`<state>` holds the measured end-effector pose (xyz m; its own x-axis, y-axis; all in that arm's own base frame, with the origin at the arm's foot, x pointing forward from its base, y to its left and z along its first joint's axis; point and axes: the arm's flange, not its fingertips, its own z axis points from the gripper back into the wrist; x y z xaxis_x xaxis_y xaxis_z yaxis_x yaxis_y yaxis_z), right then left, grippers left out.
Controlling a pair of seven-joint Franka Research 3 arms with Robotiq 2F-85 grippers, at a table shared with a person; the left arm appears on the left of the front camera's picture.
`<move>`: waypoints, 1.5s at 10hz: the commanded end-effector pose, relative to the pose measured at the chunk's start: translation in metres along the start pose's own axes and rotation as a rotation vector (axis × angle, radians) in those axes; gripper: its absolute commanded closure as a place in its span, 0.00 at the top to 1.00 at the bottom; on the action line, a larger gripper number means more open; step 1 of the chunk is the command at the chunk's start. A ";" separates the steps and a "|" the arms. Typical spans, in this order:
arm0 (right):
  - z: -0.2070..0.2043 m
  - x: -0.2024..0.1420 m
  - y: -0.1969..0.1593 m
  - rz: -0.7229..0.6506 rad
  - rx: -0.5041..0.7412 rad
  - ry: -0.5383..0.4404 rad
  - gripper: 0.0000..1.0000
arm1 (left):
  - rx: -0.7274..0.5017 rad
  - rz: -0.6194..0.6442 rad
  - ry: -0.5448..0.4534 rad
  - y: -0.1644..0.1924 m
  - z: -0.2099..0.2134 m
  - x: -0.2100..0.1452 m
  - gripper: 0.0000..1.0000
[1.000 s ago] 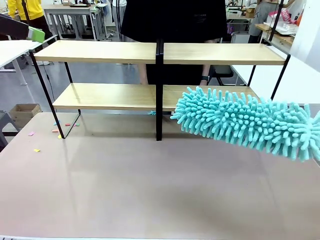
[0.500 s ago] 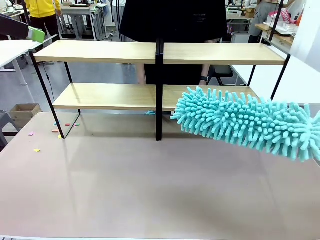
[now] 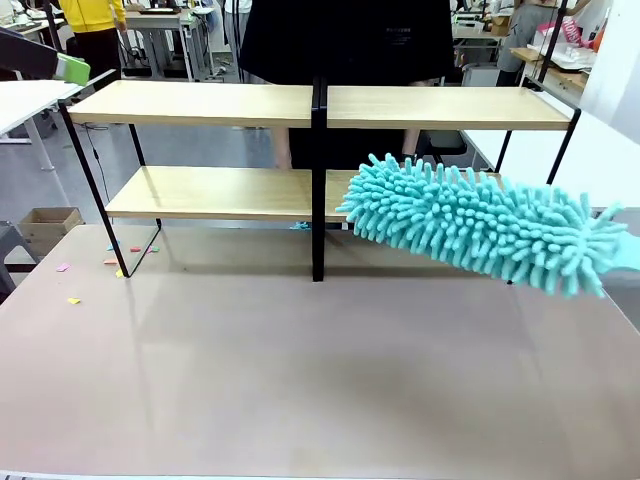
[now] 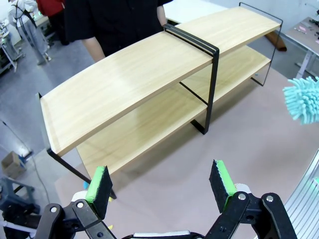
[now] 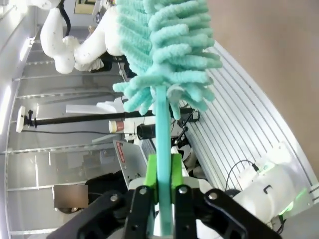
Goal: Clean the shelves.
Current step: Place the Duster on the table.
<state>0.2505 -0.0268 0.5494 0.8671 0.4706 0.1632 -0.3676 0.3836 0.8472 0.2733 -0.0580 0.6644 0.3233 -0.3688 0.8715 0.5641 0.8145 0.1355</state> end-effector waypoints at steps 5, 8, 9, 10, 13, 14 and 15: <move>-0.003 0.001 0.001 0.032 -0.001 -0.031 0.12 | -0.011 -0.004 -0.003 0.002 -0.001 -0.001 1.00; 0.000 0.001 0.001 -0.001 -0.027 -0.017 0.12 | 0.000 0.000 0.000 0.000 0.000 0.000 1.00; 0.005 0.006 0.001 0.037 -0.022 0.044 0.12 | -0.124 -0.043 -0.001 -0.010 -0.002 0.008 1.00; 0.010 0.002 0.000 0.065 -0.012 0.100 0.12 | -0.251 -0.039 0.036 -0.018 -0.009 0.002 1.00; 0.025 -0.020 -0.033 0.024 -0.036 0.256 0.12 | -0.483 0.245 0.392 -0.030 -0.059 -0.100 1.00; 0.023 -0.020 -0.047 0.042 -0.044 0.308 0.12 | -0.527 0.349 0.515 -0.036 -0.074 -0.144 1.00; 0.020 -0.012 -0.067 -0.018 -0.038 0.338 0.12 | -0.505 0.436 0.622 -0.039 -0.085 -0.177 1.00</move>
<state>0.2540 -0.0664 0.5090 0.7439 0.6681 -0.0163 -0.3635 0.4250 0.8290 0.2990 -0.0665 0.5332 0.7889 -0.3793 0.4836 0.6000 0.6458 -0.4722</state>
